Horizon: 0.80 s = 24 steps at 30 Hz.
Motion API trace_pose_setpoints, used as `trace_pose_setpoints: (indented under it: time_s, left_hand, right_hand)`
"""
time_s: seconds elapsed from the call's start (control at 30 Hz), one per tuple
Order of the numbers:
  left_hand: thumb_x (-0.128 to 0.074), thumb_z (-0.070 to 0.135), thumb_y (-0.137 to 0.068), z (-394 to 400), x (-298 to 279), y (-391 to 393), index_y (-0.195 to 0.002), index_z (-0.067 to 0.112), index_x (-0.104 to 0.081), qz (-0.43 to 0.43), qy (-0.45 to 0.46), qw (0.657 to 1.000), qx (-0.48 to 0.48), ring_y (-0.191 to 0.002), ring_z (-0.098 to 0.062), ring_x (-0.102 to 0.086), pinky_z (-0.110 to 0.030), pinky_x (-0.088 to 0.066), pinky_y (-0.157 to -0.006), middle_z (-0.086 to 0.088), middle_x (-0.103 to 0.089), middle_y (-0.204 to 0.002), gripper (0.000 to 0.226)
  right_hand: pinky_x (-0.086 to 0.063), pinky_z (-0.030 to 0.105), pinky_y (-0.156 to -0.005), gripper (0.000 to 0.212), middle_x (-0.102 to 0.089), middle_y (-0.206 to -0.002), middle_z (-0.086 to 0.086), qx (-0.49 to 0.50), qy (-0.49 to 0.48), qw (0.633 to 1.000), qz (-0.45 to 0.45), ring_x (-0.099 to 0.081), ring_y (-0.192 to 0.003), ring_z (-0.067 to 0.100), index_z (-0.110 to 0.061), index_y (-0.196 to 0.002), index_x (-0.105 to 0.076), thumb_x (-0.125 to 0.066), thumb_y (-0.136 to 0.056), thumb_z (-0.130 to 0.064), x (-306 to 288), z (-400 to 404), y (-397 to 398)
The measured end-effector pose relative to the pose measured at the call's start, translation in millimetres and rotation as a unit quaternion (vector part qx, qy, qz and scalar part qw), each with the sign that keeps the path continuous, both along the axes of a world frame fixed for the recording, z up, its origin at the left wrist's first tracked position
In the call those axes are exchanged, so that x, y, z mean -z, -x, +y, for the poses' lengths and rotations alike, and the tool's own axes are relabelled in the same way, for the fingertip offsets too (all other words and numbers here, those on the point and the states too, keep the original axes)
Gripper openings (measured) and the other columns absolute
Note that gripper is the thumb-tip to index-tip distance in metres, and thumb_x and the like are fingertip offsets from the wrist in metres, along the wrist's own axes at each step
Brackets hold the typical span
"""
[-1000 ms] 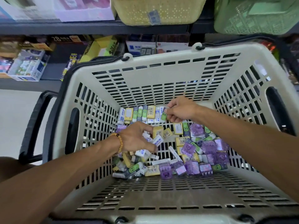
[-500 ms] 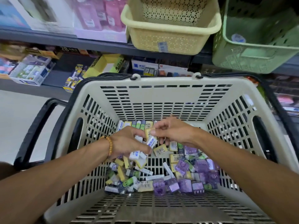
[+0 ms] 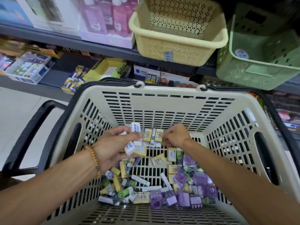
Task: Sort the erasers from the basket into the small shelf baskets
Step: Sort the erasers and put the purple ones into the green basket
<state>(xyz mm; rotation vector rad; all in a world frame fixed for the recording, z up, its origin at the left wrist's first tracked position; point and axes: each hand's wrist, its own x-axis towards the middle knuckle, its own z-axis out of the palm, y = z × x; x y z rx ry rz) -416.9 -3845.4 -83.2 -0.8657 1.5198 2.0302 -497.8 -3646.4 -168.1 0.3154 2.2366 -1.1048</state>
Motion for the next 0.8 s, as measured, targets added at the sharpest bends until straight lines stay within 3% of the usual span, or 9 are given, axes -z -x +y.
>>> trace_pose_setpoints:
  time_s: [0.1, 0.23, 0.33, 0.47, 0.53, 0.67, 0.8]
  left_hand:
    - [-0.079, 0.013, -0.054, 2.4, -0.7, 2.5, -0.084, 0.008, -0.06, 0.005, -0.029, 0.999, -0.045, -0.064, -0.02, -0.073, -0.031, -0.058, -0.052, -0.007, -0.074, -0.07, 0.036]
    - [-0.078, 0.015, -0.056, 3.7, -1.8, 3.8, -0.08, 0.009, -0.065, 0.009, -0.037, 0.996, -0.08, -0.06, -0.019, -0.071, -0.032, -0.06, -0.054, -0.008, -0.074, -0.069, 0.027]
    - [-0.078, 0.015, -0.057, 4.4, -2.1, 2.3, -0.076, 0.01, -0.065, 0.021, -0.04, 0.996, -0.081, -0.06, -0.02, -0.071, -0.031, -0.059, -0.052, -0.01, -0.073, -0.07, 0.024]
    - [-0.08, 0.013, -0.058, 4.9, -1.3, 2.0, -0.079, 0.009, -0.065, 0.011, -0.023, 0.996, -0.085, -0.064, -0.021, -0.072, -0.033, -0.06, -0.053, -0.011, -0.074, -0.072, 0.026]
    - [-0.079, 0.007, -0.065, 3.8, -0.5, 3.2, -0.079, 0.006, -0.064, -0.001, -0.019, 0.996, -0.083, -0.061, -0.019, -0.072, -0.033, -0.06, -0.052, -0.009, -0.073, -0.068, 0.021]
    - [-0.081, 0.007, -0.059, 1.6, 1.6, 3.4, -0.08, 0.006, -0.063, -0.029, 0.016, 0.999, -0.041, -0.058, -0.017, -0.07, -0.032, -0.058, -0.051, -0.007, -0.073, -0.066, 0.028]
    - [-0.083, 0.012, -0.048, -5.6, 2.3, -4.4, -0.086, 0.003, -0.064, -0.038, 0.055, 0.998, 0.003, -0.084, -0.023, -0.071, -0.03, -0.057, -0.054, -0.014, -0.072, -0.097, 0.043]
  right_hand:
    - [-0.06, 0.03, -0.066, 0.029, -0.073, -0.082, 0.015, -0.006, 0.015, 0.998, 0.054, -0.07, -0.066, 0.02, 0.001, -0.084, -0.072, -0.059, -0.098, -0.021, -13.9, -0.8, -4.6]
    - [-0.054, 0.023, -0.058, 0.04, -0.076, -0.087, 0.01, -0.104, 0.199, 0.972, -0.076, -0.071, -0.07, 0.016, -0.01, -0.098, -0.07, -0.055, -0.096, -0.047, -45.5, -12.6, -21.5]
    - [-0.057, 0.023, -0.063, 0.024, -0.076, -0.089, 0.01, -0.136, 0.281, 0.939, -0.146, -0.071, -0.073, 0.016, -0.009, -0.101, -0.068, -0.065, -0.093, -0.031, -53.4, -23.3, -30.1]
    - [-0.058, 0.024, -0.061, 0.009, -0.072, -0.081, 0.009, -0.09, 0.31, 0.93, -0.177, -0.069, -0.067, 0.018, -0.008, -0.097, -0.065, -0.063, -0.094, -0.017, -54.2, -8.6, -25.7]
    - [-0.056, 0.023, -0.058, 0.01, -0.072, -0.081, 0.011, -0.066, 0.288, 0.94, -0.173, -0.069, -0.066, 0.02, -0.007, -0.098, -0.065, -0.063, -0.093, -0.017, -52.4, 12.5, -17.7]
    - [-0.048, 0.021, -0.049, 0.008, -0.065, -0.072, 0.008, 0.001, 0.135, 0.987, -0.085, -0.059, -0.055, 0.012, -0.002, -0.092, -0.07, -0.066, -0.091, -0.009, -34.0, 50.6, 0.0]
    - [-0.045, 0.022, -0.046, 0.013, -0.061, -0.067, 0.006, 0.01, 0.054, 0.997, -0.058, -0.054, -0.049, 0.009, -0.003, -0.087, -0.071, -0.063, -0.093, -0.011, -10.7, 51.0, 6.9]
